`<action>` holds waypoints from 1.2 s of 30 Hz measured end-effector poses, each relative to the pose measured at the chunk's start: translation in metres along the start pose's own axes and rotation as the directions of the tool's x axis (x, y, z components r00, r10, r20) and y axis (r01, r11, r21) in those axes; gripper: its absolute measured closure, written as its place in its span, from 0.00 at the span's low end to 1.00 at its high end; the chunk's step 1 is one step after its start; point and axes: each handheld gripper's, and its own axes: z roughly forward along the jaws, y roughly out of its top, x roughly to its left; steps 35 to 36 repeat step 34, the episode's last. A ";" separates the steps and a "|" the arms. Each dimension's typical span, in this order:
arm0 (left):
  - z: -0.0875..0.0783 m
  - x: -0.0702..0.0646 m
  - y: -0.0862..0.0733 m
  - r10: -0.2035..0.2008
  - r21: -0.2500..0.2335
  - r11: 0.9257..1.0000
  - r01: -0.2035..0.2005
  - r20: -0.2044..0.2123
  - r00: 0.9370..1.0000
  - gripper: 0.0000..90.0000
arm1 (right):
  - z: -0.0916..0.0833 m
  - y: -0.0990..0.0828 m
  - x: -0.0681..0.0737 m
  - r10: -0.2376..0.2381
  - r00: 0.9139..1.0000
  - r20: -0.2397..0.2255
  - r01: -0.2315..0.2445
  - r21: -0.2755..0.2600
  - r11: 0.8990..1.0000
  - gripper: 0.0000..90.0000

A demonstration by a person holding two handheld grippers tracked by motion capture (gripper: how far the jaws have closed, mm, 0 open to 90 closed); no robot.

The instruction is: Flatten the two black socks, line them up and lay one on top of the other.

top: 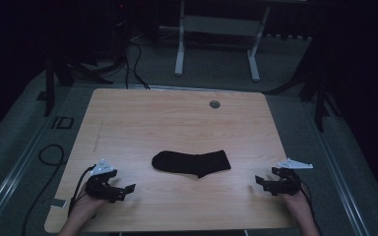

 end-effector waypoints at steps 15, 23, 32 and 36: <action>-0.028 0.022 -0.016 -0.060 -0.043 0.997 0.057 -0.074 0.995 0.02 | -0.016 -0.007 -0.008 0.068 0.996 0.054 -0.067 -0.018 0.998 0.16; -0.037 0.027 -0.022 -0.061 -0.124 0.991 0.045 -0.134 0.989 0.02 | -0.016 -0.011 -0.010 0.077 0.991 0.112 -0.070 -0.066 0.995 0.16; -0.038 0.027 -0.024 -0.063 -0.146 0.988 0.042 -0.147 0.987 0.02 | -0.020 -0.014 -0.012 0.097 0.983 0.154 -0.077 -0.127 0.989 0.16; -0.038 0.027 -0.024 -0.063 -0.147 0.988 0.042 -0.143 0.988 0.02 | -0.020 -0.014 -0.013 0.100 0.983 0.157 -0.080 -0.129 0.988 0.16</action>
